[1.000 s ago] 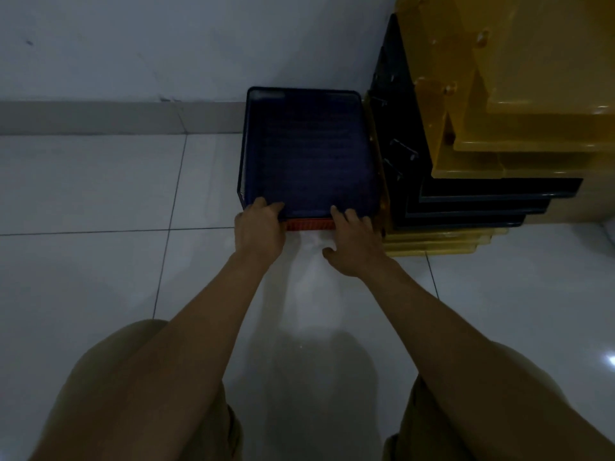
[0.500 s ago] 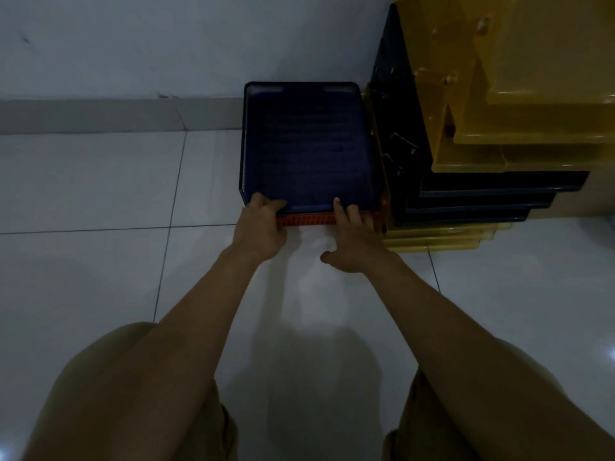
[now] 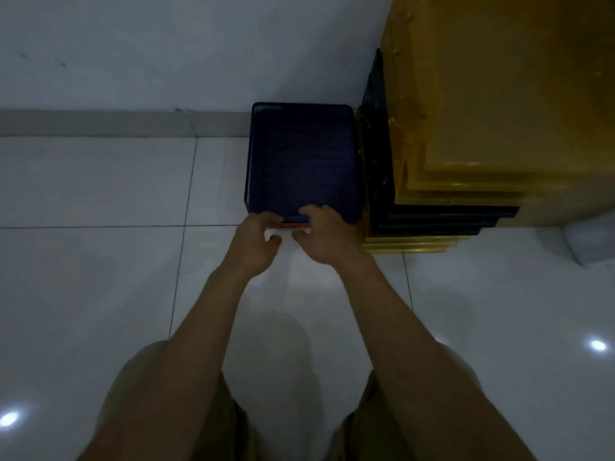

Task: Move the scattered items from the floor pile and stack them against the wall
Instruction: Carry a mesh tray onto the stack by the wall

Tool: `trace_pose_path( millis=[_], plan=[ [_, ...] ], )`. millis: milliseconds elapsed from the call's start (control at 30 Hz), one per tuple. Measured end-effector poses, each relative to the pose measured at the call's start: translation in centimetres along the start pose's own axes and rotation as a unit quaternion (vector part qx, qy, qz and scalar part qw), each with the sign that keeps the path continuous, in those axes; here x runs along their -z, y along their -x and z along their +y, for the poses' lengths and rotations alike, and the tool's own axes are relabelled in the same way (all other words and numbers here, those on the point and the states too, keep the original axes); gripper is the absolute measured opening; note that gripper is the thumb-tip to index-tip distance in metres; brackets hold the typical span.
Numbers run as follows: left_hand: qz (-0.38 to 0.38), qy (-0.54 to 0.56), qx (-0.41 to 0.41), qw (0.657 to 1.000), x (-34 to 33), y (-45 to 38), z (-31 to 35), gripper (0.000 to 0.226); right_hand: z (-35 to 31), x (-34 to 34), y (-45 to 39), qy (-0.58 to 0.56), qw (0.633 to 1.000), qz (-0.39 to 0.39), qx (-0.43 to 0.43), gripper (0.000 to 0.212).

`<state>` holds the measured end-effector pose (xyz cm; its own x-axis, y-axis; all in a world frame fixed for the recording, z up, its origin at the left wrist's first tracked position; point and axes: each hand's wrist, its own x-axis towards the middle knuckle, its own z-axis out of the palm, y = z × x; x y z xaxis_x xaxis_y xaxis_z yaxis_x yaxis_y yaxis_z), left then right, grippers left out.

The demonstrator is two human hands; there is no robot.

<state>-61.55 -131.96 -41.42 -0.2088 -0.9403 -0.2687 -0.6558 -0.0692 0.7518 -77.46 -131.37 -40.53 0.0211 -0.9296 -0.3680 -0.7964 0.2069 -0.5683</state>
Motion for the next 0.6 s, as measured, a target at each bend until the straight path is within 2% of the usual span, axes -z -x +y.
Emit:
trace_pose_path(
  millis=[100, 200, 333, 433, 600],
  plan=[
    [-0.05, 0.001, 0.073, 0.996, 2.3, 4.8, 2.3, 0.036, -1.8, 2.0, 4.7, -0.067, 0.997, 0.042, -0.012, 0.043],
    [-0.07, -0.004, 0.112, 0.991, 6.6, 8.3, 6.0, 0.036, -3.3, 5.4, 9.1, -0.044, 0.996, -0.029, -0.07, 0.043],
    [-0.068, 0.023, 0.133, 0.989, 13.0, 11.9, 14.4, 0.037, -8.2, 12.7, 14.5, -0.043, 0.991, -0.085, -0.091, 0.044],
    [-0.094, 0.035, 0.14, 0.985, 17.4, 15.4, 21.1, 0.04, -12.4, 18.9, 19.1, -0.055, 0.984, -0.128, -0.108, 0.047],
    [-0.168, 0.015, 0.148, 0.974, 24.2, 22.6, 29.4, 0.043, -19.7, 27.6, 26.9, -0.082, 0.979, -0.149, -0.114, 0.048]
  ],
)
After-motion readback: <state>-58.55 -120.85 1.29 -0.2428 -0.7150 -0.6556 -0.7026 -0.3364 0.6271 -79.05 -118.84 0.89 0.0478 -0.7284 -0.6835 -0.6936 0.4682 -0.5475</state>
